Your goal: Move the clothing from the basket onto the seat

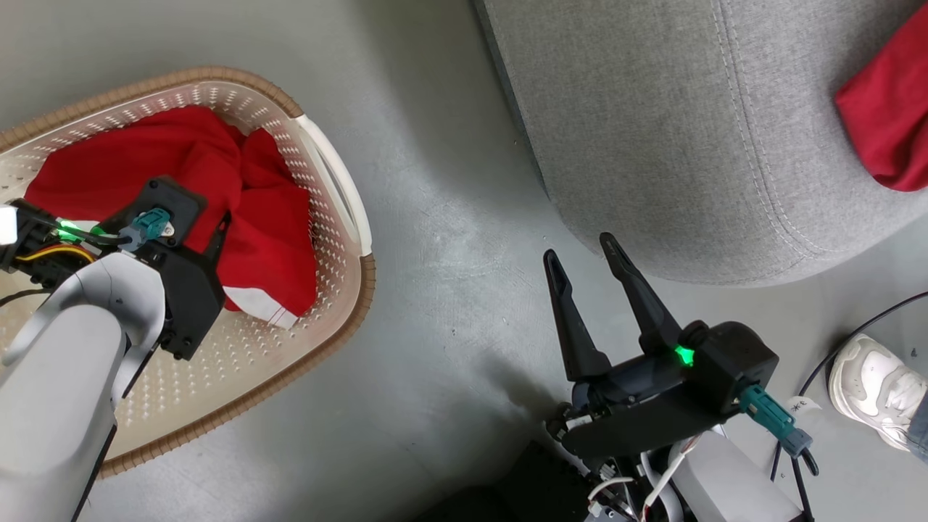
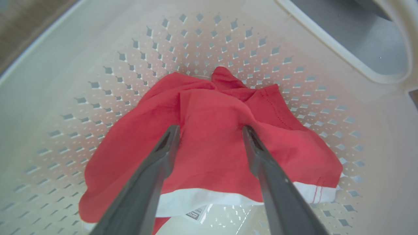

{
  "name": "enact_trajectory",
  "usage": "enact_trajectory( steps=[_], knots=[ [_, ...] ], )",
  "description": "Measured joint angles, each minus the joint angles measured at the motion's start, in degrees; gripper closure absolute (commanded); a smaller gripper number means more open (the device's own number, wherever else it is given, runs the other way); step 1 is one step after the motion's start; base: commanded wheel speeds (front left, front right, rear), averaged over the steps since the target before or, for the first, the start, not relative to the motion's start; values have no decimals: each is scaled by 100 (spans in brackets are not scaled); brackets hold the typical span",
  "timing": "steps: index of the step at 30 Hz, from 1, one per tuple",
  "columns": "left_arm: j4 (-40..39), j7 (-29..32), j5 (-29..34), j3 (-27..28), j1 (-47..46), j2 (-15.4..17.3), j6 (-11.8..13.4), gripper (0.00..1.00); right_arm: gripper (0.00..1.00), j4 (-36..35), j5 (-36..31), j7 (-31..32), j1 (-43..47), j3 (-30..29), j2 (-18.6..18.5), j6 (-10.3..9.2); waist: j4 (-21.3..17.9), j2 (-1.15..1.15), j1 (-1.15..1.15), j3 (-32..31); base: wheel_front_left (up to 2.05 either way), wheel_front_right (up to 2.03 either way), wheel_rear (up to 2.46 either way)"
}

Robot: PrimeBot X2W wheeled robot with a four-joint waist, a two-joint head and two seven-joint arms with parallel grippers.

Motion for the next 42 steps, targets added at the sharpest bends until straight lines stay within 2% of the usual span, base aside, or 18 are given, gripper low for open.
enact_trajectory(
  steps=[16, 17, 18, 19, 20, 21, 23, 32, 38, 42],
  knots=[
    [288, -149, -122, -449, -329, 5, 0, 0, 0, -48, -115, 0, 113, -174, 3, -5, 79, 0, 0, 81, 0, 0, 0],
    [311, -151, -123, -477, -354, -7, 0, 6, 0, -49, -118, 0, 127, -189, 3, -5, 85, 0, 0, 84, 0, 0, 0],
    [327, -176, -129, -500, -382, -20, 0, 49, 0, -51, -121, 0, 133, -202, 3, -5, 91, 0, 0, 87, 0, 0, 0],
    [344, -200, -131, -515, -407, -30, 0, 63, 0, -53, -126, 0, 135, -218, 3, -5, 98, 0, 0, 90, 0, 0, 0],
    [364, -202, -134, -539, -429, -32, 0, 70, 0, -60, -155, 0, 135, -233, 3, -5, 104, 0, 0, 93, 0, 0, 0],
    [390, -222, -135, -561, -445, -34, -1, 72, 0, -74, -166, 0, 135, -240, 3, -5, 109, 0, 0, 96, 0, 0, 0],
    [465, -279, -135, -608, -501, -40, -2, 100, 0, -107, -179, 0, 135, -242, 3, -5, 127, 0, 0, 101, 0, 0, 0],
    [689, -453, -170, -721, -554, -58, -2, 100, 0, -158, -223, 0, 132, -270, 3, -5, 160, 0, 0, 89, 0, 0, 0],
    [811, -789, -434, -479, -544, -97, -1, 100, 0, -131, -221, 0, 13, -281, 10, -2, 180, 0, 0, 40, 0, 0, 0],
    [853, -1134, -490, -439, -409, -424, 100, 100, 0, 19, -256, 0, -28, -490, 9, 0, 265, 0, 0, -75, 0, 0, 0]
  ],
)
